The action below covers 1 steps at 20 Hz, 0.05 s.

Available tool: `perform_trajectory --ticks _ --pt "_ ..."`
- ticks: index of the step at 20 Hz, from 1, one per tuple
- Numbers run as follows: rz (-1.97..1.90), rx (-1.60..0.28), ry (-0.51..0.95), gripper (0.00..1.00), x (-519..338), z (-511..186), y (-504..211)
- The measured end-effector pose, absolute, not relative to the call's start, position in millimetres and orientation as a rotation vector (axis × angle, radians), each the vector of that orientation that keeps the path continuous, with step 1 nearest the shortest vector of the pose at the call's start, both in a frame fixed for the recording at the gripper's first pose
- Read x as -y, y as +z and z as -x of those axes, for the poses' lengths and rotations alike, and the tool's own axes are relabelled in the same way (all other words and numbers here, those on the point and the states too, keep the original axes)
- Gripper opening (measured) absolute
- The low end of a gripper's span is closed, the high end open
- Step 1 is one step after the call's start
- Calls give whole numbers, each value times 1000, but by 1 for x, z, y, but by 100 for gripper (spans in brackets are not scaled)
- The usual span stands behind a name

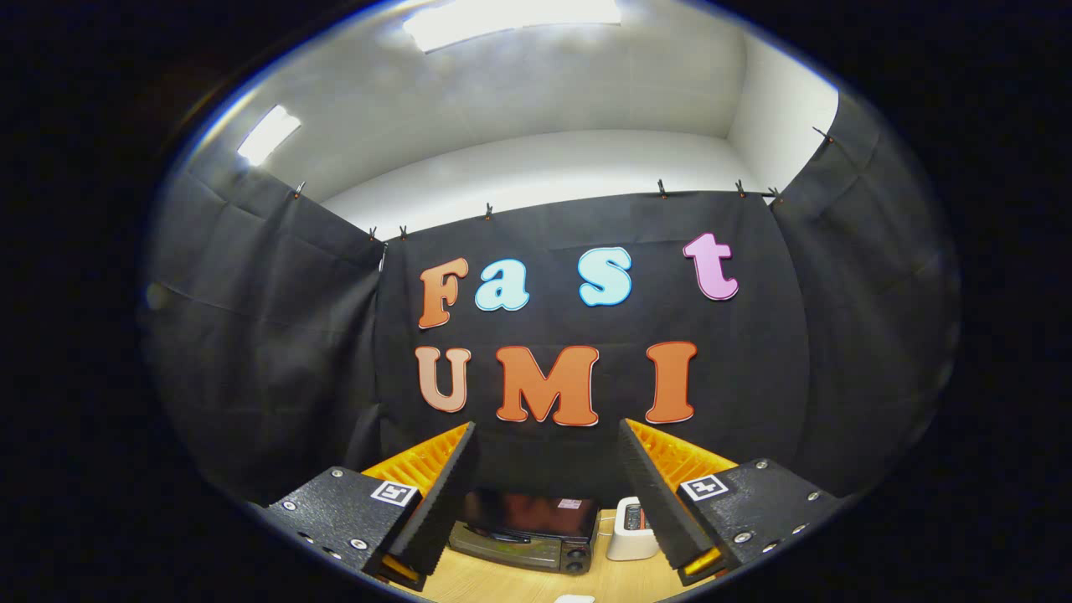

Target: Open the toaster oven, put the food inside, and close the toaster oven door.

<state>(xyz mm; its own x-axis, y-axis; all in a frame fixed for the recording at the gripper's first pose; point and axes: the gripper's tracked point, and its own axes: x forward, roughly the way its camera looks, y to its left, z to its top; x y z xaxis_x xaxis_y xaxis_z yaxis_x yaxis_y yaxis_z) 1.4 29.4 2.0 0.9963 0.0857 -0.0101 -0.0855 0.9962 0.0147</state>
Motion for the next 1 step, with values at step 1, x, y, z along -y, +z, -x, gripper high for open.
perform_trajectory --ticks 1 --pt "-8 -1 86 98 -28 1 5"
